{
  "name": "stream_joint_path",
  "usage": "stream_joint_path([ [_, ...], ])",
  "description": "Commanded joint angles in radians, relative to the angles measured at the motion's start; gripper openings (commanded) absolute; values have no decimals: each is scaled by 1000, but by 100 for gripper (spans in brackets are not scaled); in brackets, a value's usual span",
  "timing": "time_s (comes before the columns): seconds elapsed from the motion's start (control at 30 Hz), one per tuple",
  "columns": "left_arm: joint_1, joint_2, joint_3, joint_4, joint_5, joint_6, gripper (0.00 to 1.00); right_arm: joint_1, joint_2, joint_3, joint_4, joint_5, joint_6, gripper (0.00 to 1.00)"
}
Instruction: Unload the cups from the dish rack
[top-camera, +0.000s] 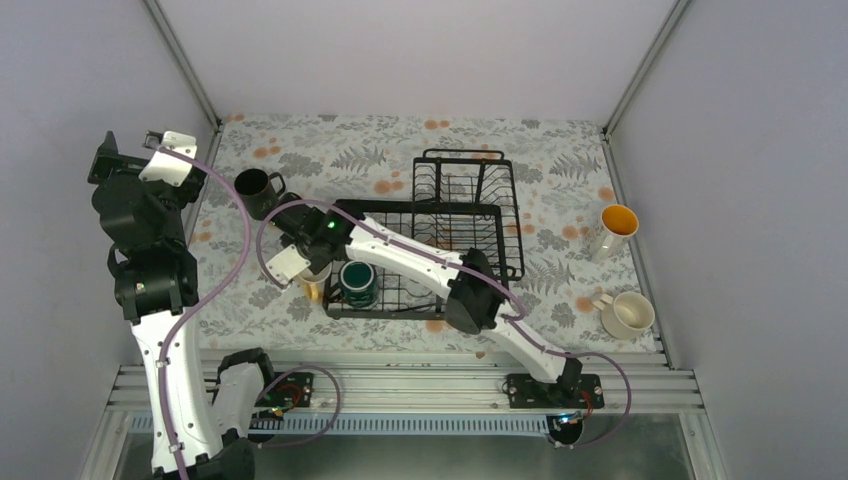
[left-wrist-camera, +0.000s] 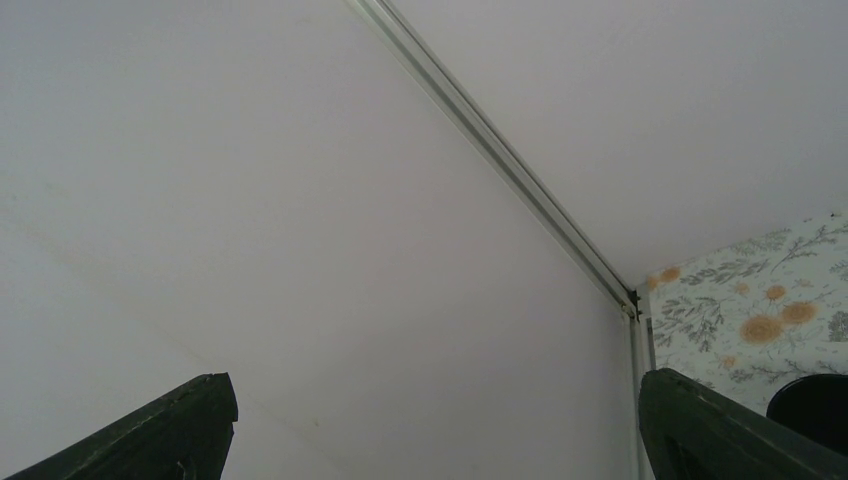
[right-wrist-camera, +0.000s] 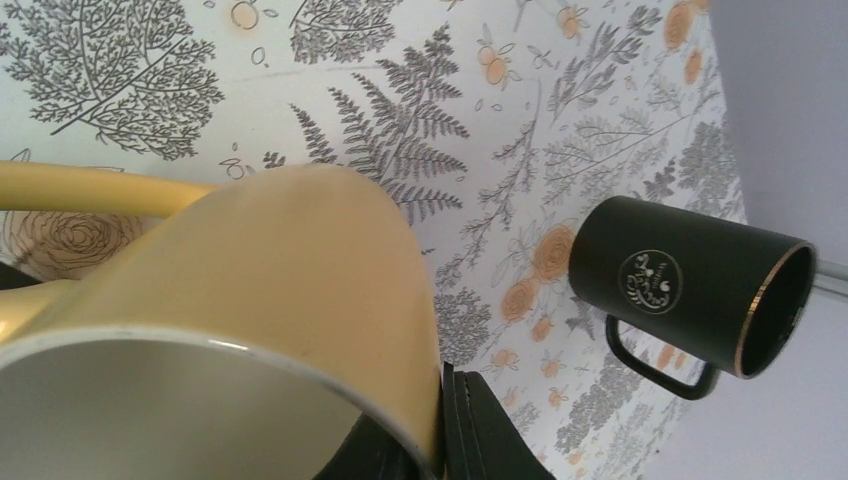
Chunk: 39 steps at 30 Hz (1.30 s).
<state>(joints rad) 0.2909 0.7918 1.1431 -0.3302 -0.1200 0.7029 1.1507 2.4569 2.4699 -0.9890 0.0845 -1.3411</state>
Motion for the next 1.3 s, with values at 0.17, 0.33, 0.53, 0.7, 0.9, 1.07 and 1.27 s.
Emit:
stream_joint_path([
  [0.17,3,-4,-31,29,18,-9,100,-58,31,0,-271,70,-4,3],
  [0.33,3,16,-16,30,21,-26,100,-62,-3,-25,-245,72,-13,3],
  [0.53,4,15,-5,18,39,-45,100,-60,15,-25,-189,98,-54,3],
  [0.7,4,6,-16,13,35,-28,100,-57,40,-24,-117,124,-52,37],
  [0.9,3,-15,-52,17,42,-12,100,-57,41,-23,-32,133,-59,51],
  [1.07,3,-21,-64,19,42,-17,100,-59,9,-24,94,112,-55,65],
  [1.27,4,-26,-64,-12,85,-34,100,-60,-59,-21,122,99,-7,76],
])
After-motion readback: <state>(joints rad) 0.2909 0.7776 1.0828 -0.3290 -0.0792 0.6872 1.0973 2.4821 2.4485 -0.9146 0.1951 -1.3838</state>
